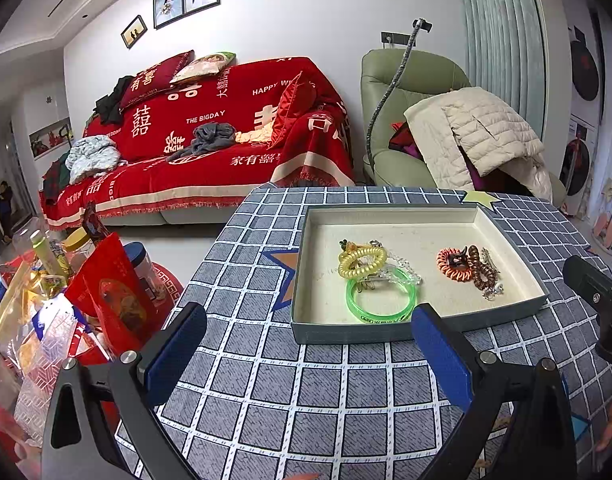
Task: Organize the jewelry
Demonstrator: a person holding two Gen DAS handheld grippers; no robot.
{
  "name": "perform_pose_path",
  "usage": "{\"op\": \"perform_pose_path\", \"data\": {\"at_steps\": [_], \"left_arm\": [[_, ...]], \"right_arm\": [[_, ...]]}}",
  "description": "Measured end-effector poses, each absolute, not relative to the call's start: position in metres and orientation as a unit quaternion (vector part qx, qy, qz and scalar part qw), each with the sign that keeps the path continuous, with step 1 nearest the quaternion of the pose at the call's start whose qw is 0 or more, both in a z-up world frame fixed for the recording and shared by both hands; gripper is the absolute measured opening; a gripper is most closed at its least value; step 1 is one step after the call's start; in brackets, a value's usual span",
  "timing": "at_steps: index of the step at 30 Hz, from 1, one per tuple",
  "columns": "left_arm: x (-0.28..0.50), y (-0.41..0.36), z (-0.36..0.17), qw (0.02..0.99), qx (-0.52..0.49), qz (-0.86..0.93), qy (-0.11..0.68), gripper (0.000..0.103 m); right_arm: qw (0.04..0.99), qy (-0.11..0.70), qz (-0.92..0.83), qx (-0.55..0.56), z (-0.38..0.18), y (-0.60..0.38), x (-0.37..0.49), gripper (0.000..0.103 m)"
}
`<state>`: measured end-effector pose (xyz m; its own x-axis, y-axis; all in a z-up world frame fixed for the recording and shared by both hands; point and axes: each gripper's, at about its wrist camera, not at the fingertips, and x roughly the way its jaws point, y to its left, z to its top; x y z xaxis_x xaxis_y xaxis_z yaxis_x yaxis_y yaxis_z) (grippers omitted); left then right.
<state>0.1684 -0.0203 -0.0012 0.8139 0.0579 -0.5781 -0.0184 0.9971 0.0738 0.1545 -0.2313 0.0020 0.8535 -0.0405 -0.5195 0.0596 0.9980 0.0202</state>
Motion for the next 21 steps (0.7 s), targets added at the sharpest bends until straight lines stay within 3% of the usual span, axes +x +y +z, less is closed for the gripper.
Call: {"op": "perform_pose_path", "data": {"at_steps": [21], "left_arm": [[0.1706, -0.0207, -0.0007, 0.950, 0.029, 0.013, 0.310, 0.103]], "right_arm": [[0.962, 0.270, -0.026, 0.018, 0.0018, -0.2314, 0.1544, 0.103]]}}
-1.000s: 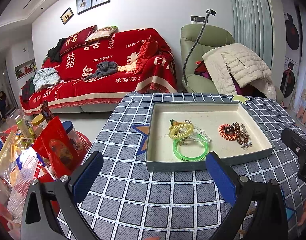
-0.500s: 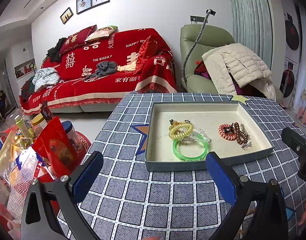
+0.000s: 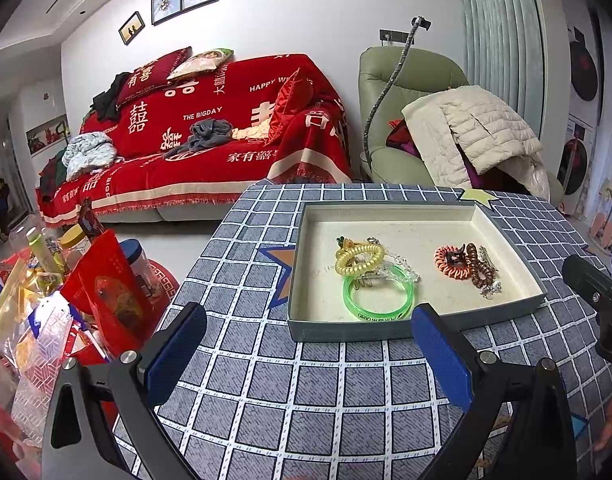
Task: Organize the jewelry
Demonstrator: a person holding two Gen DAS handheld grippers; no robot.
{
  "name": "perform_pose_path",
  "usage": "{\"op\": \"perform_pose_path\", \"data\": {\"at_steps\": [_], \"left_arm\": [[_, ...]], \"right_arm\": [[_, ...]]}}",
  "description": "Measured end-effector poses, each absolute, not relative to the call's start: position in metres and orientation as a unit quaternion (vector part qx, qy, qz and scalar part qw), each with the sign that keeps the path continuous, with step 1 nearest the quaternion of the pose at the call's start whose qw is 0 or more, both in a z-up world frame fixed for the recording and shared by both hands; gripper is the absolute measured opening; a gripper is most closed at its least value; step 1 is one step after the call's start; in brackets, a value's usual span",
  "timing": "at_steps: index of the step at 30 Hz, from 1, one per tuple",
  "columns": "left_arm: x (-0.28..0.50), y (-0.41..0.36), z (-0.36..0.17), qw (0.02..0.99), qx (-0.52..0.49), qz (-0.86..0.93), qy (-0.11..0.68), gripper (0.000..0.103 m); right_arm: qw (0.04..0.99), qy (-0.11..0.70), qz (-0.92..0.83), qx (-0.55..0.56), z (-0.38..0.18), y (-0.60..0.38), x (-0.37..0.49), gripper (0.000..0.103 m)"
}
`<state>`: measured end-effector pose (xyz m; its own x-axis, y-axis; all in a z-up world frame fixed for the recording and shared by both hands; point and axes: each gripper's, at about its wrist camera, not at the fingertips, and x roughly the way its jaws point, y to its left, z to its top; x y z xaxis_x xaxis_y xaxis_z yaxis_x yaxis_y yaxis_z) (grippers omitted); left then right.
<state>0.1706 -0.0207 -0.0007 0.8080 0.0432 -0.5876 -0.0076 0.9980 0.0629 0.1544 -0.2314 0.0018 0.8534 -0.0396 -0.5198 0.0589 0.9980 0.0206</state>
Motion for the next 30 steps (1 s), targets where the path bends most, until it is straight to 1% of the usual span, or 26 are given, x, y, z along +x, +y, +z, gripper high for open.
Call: {"op": "perform_pose_path", "data": {"at_steps": [30], "left_arm": [[0.1709, -0.0198, -0.0018, 0.950, 0.023, -0.005, 0.311, 0.103]], "right_arm": [[0.963, 0.269, -0.026, 0.018, 0.0026, -0.2317, 0.1537, 0.103]]}}
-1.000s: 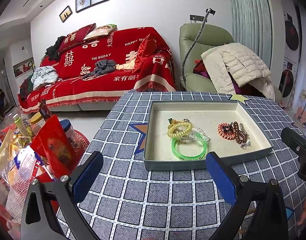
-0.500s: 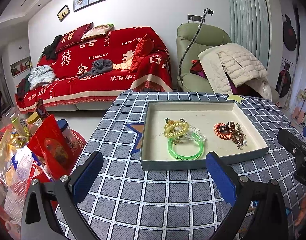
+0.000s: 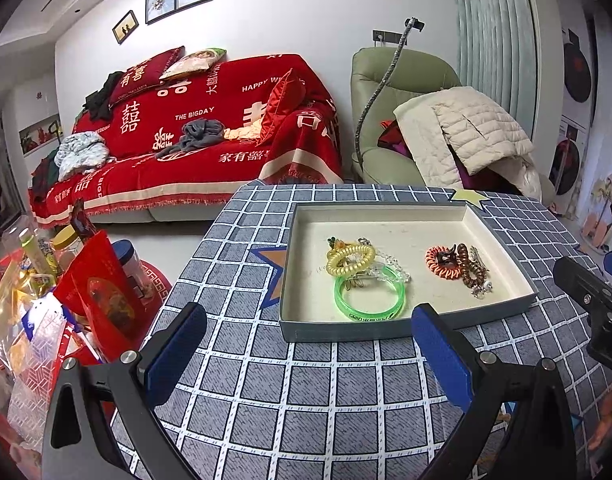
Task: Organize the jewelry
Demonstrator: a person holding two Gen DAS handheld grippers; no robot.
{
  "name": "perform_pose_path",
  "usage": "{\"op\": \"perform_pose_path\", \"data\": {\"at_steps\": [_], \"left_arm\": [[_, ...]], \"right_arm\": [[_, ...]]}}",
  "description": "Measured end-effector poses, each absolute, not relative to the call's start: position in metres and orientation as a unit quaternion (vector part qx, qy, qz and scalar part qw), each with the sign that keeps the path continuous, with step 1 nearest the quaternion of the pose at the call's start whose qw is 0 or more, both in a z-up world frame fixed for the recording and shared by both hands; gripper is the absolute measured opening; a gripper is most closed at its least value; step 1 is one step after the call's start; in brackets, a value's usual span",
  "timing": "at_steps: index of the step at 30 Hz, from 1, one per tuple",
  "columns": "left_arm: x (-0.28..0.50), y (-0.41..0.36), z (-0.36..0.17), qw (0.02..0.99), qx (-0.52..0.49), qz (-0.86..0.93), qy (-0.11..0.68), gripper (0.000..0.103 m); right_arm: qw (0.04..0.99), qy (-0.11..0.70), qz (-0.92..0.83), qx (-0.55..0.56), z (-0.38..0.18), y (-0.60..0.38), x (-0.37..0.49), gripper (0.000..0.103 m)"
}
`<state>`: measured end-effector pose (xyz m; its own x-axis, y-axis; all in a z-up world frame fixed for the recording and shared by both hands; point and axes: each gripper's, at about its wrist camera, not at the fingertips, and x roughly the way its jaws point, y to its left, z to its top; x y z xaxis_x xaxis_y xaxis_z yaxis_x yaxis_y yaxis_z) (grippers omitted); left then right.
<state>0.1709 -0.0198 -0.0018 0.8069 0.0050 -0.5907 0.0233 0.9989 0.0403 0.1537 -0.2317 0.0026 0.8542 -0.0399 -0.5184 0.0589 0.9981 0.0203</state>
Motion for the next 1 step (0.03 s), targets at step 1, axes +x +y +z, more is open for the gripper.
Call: {"op": "perform_pose_path", "data": {"at_steps": [1], "left_arm": [[0.1703, -0.0195, -0.0017, 0.950, 0.022, -0.005, 0.311, 0.103]], "right_arm": [[0.963, 0.269, -0.026, 0.017, 0.0032, -0.2322, 0.1536, 0.103]]}}
